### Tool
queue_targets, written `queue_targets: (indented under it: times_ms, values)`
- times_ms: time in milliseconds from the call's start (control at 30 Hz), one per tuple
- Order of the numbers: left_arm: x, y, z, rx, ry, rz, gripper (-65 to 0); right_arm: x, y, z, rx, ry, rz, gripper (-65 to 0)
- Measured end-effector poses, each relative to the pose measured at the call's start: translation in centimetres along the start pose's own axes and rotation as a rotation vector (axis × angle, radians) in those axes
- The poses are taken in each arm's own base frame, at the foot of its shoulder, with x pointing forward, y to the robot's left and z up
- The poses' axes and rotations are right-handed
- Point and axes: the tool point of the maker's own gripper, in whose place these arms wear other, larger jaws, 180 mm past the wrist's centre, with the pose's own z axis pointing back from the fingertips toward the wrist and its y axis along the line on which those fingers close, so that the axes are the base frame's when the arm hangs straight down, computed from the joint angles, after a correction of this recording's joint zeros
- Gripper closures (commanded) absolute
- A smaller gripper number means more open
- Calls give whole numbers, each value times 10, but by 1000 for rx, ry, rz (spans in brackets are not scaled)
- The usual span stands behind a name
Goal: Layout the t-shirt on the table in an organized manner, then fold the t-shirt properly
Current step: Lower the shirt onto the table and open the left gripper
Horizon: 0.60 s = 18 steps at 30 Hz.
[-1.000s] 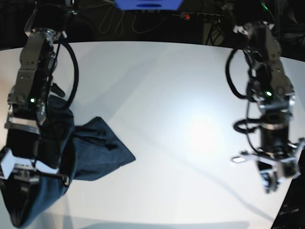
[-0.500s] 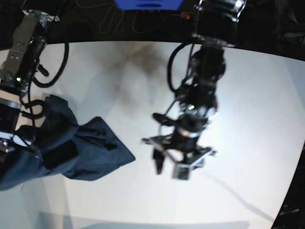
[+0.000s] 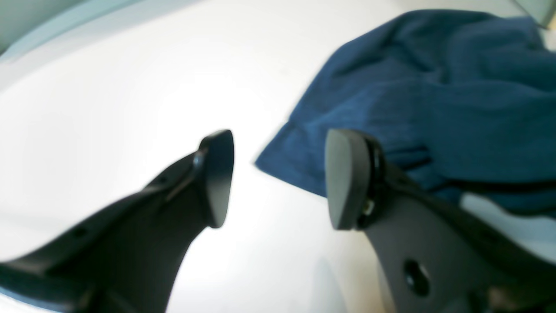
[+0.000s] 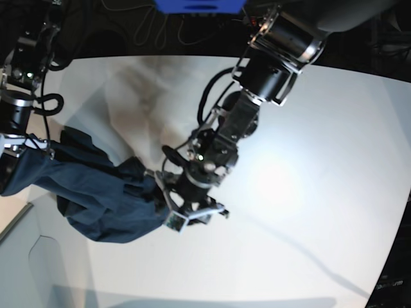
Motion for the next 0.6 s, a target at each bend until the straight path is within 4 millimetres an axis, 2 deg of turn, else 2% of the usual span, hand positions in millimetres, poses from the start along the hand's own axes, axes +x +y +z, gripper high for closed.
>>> queue_targets:
  times_ms: [100, 167, 233, 367, 467, 600]
  values:
    - [-25, -2, -1, -5, 3, -6, -327, -1, -13, 1, -38, 3, 6, 0]
    - [-33, 1, -2, 2, -19, -6, -327, -8, -14, 5, -56, 23, -7, 0]
    - [-40, 2, -6, -5, -10, -15, -327, -26, -10, 12, -57, 76, -22, 0]
    - [-37, 8, -7, 9, -35, -12, -327, -52, -12, 21, -60, 169, -19, 0]
    - [-40, 6, -6, 6, -30, -10, -327, -94, -10, 23, -66, 365, -36, 0]
    - [-37, 2, 2, 4, -55, 0, -327, -124, -13, 17, -85, 514, -61, 0]
